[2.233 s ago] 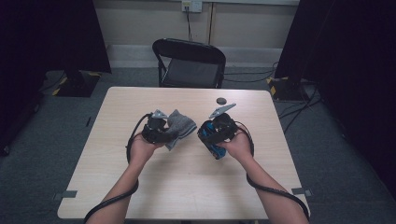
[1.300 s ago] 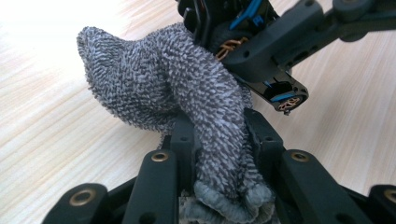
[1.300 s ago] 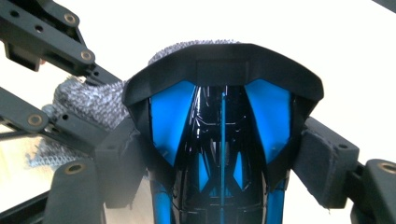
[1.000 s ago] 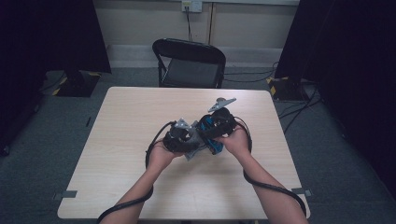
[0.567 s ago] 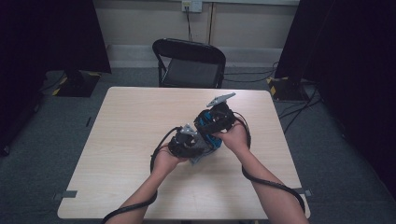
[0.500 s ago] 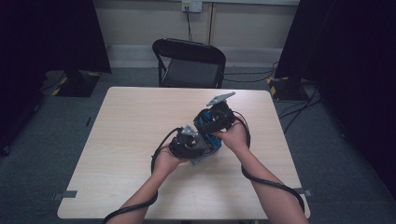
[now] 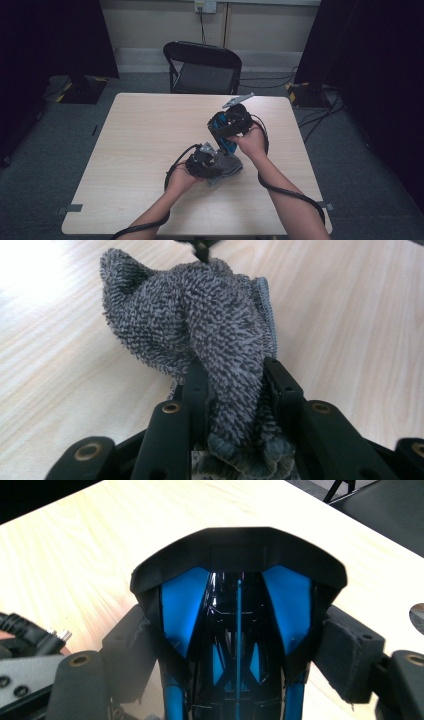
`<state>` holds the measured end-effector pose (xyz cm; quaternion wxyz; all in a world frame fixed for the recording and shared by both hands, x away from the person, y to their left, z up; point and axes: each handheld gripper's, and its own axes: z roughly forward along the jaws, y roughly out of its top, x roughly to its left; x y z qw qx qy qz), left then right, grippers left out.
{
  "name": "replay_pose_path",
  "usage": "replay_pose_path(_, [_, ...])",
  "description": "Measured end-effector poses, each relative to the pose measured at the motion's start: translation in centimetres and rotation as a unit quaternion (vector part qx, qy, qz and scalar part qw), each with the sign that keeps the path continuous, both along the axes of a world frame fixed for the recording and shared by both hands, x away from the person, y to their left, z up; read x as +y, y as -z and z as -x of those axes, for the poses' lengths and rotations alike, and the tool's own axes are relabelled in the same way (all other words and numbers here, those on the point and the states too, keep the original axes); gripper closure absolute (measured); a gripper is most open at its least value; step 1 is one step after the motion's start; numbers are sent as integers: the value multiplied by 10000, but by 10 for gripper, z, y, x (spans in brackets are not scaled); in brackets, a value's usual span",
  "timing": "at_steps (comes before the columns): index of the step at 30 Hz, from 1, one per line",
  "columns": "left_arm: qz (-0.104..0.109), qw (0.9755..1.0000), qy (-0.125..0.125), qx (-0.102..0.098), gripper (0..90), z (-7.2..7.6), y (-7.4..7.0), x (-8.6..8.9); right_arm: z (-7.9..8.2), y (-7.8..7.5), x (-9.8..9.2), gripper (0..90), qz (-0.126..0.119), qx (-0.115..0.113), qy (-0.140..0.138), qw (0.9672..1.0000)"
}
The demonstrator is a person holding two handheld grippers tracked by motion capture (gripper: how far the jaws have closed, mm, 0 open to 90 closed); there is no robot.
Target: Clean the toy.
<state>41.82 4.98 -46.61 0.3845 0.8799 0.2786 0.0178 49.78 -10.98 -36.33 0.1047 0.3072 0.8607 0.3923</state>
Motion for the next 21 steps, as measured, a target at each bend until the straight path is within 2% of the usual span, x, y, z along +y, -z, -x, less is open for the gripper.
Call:
replay_pose_path(4, [-126,9998,116,-92,685,4,-6,4,0,-1,-2,255,8,-5,2,10000])
replay_pose_path(7, [-170,9997,37,-149,685,3,-12,14,0,-2,-5,256,-52,7,22,10000])
replay_pose_path(14, [-170,9986,-430,-257,685,-8,-25,47,2,0,-11,256,-83,28,48,10000])
replay_pose_path(21, [-53,9960,-806,-393,686,-21,-39,67,4,6,-14,255,-79,73,29,9999])
